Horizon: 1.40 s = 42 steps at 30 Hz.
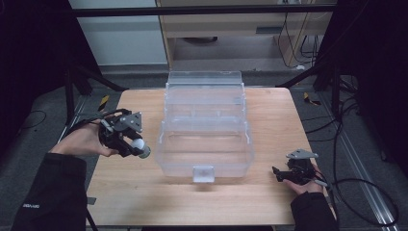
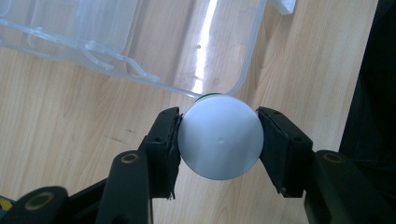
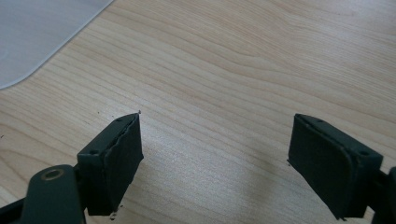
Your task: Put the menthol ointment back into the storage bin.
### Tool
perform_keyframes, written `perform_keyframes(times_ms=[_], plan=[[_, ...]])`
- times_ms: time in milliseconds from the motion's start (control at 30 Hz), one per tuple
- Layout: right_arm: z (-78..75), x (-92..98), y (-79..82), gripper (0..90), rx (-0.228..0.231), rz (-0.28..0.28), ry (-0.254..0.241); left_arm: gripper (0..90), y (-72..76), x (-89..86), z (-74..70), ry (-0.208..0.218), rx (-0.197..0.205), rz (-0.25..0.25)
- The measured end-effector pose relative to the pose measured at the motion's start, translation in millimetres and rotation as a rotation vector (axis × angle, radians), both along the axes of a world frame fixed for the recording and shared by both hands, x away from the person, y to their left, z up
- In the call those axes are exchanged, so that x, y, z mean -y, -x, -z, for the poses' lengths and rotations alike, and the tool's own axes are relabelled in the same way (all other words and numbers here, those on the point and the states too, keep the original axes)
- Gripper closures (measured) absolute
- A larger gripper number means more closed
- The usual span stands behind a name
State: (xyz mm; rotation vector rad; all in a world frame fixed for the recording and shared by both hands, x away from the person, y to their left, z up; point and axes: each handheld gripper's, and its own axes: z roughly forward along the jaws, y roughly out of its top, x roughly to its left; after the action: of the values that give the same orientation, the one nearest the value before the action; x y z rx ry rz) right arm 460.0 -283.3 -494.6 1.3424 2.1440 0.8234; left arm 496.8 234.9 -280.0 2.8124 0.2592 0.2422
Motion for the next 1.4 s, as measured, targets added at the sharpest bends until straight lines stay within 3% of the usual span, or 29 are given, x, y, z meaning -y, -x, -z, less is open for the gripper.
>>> perform_keyframes(times_ms=[233,600,867,1400], plan=[[0.2,0.4,-0.5,17.7,0.001,-0.002,0.002,50.5,-12.3,19.9,1.7,-0.002,-0.007,0.039],[0.7,1.7,-0.7,17.6,0.001,0.0,-0.001,50.5,-29.9,35.3,12.3,-0.005,-0.017,0.066],[1.3,2.0,-1.1,17.6,0.0,-0.002,0.002,50.5,-40.5,46.9,30.2,-0.01,-0.041,0.086],[2.4,1.1,-1.6,17.7,-0.003,-0.003,0.005,50.5,-48.1,54.3,65.2,-0.034,-0.095,0.101]])
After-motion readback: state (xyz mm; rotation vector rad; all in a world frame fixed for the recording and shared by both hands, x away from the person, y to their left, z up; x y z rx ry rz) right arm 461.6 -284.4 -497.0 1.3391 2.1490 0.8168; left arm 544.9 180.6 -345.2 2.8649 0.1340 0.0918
